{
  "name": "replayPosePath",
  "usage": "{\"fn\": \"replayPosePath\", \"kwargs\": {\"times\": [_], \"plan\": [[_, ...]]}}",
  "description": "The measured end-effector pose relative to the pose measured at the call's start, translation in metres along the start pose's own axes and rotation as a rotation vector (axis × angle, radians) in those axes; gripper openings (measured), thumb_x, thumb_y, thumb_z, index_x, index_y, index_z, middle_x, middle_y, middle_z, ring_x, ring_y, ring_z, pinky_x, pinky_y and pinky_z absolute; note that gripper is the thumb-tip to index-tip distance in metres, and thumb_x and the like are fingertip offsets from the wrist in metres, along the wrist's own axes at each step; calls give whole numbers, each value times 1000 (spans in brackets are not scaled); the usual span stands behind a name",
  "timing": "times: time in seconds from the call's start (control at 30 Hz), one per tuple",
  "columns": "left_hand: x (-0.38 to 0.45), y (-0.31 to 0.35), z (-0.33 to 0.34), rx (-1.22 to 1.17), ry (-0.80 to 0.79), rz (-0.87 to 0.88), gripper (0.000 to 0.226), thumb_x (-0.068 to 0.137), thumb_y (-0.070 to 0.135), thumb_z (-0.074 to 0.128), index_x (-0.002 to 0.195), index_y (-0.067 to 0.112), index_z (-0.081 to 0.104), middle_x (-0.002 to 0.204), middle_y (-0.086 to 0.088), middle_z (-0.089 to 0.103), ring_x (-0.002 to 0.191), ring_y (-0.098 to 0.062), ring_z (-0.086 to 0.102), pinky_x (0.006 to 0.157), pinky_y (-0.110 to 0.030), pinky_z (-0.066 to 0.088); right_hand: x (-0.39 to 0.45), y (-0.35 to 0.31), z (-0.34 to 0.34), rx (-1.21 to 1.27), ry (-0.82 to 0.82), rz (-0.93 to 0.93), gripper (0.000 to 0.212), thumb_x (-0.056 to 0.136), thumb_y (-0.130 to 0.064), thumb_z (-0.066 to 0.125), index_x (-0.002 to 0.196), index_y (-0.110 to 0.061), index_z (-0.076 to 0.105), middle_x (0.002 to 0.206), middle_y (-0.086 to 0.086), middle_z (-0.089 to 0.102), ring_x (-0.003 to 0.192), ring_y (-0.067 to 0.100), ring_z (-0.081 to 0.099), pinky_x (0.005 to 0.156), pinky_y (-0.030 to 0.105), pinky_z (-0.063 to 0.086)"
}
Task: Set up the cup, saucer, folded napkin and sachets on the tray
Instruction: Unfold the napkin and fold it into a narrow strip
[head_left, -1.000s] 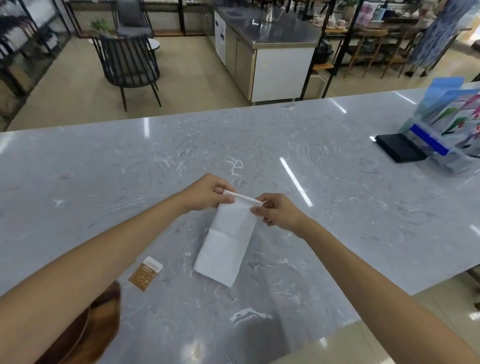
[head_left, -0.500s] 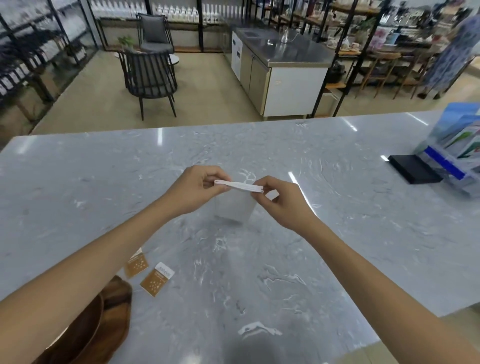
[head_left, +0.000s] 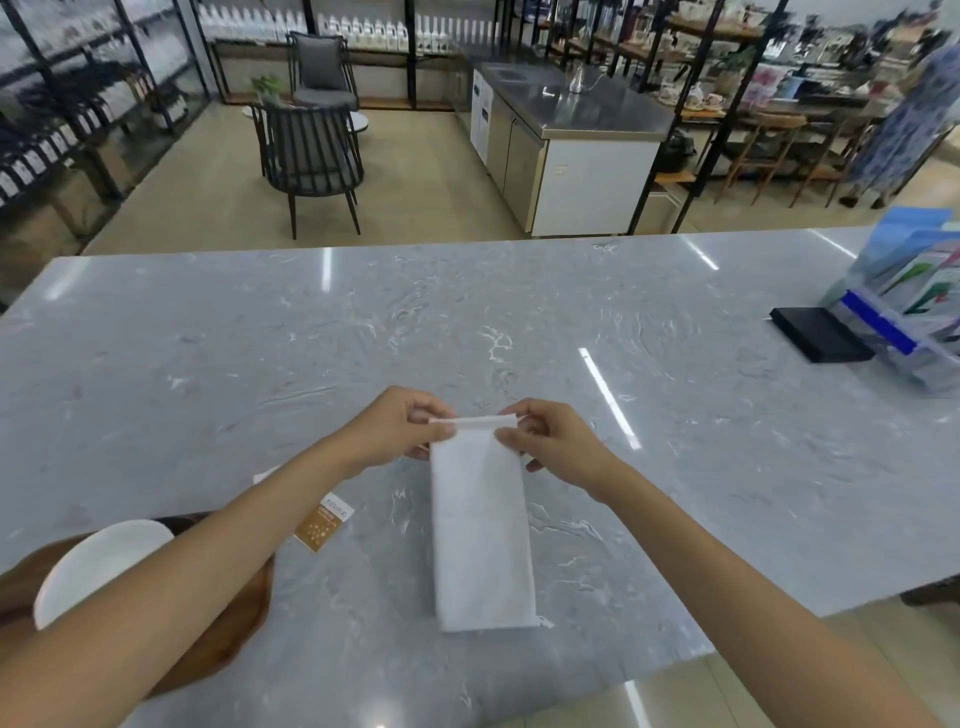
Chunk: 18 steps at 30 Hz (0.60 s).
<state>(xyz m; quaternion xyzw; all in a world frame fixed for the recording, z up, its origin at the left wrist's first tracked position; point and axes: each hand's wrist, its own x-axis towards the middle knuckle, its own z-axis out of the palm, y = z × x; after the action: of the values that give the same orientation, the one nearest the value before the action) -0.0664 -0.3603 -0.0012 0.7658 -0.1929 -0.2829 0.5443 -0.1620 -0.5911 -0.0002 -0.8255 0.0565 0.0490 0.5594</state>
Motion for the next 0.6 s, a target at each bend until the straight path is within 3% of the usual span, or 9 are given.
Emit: {"fn": "replayPosePath", "kwargs": {"times": [0.17, 0.23, 0.3, 0.37, 0.47, 0.6], "plan": [[13, -36, 18, 83, 35, -29, 21, 87, 6, 75, 107, 5, 71, 99, -13, 75, 88, -21, 68, 77, -32, 54, 7, 32, 10, -100, 3, 86, 19, 97, -20, 67, 111, -7, 65, 68, -7, 59, 68, 9, 59, 70, 33, 58], [12, -42, 22, 103, 10, -3, 39, 80, 8, 82, 116, 12, 66, 111, -10, 74, 96, -23, 72, 84, -30, 56, 6, 37, 10, -103, 27, 70, 15, 97, -17, 65, 109, -7, 63, 71, -3, 59, 70, 12, 59, 72, 36, 59], [5, -47, 27, 227, -3, 40, 54, 74, 15, 86, 121, 23, 61, 113, 2, 71, 98, -18, 71, 79, -23, 57, 3, 39, 9, -105, 11, 33, 12, 97, -15, 65, 106, -7, 62, 75, 1, 61, 73, 13, 61, 73, 36, 60], [-4, -54, 31, 354, 8, 140, 48, 72, 20, 84, 114, 32, 63, 106, 12, 70, 95, -10, 68, 76, -24, 57, -4, 39, 8, -163, -14, -31, 9, 96, -12, 65, 104, -9, 62, 81, 0, 64, 75, 11, 62, 75, 33, 59], [-22, -61, 38, 402, 52, 271, 31, 78, 20, 79, 105, 32, 70, 99, 14, 72, 91, -6, 66, 77, -26, 57, -20, 36, 7, -291, -17, -160, 8, 93, -11, 69, 100, -14, 66, 89, -11, 67, 84, 0, 64, 74, 16, 54], [-53, -71, 49, 546, 116, 447, 30, 83, 35, 74, 113, 31, 75, 99, 16, 73, 88, 0, 66, 77, -23, 56, -55, 40, 11, -395, -32, -246, 11, 91, -18, 72, 101, -19, 68, 101, -8, 70, 95, 6, 66, 73, 23, 58]]}}
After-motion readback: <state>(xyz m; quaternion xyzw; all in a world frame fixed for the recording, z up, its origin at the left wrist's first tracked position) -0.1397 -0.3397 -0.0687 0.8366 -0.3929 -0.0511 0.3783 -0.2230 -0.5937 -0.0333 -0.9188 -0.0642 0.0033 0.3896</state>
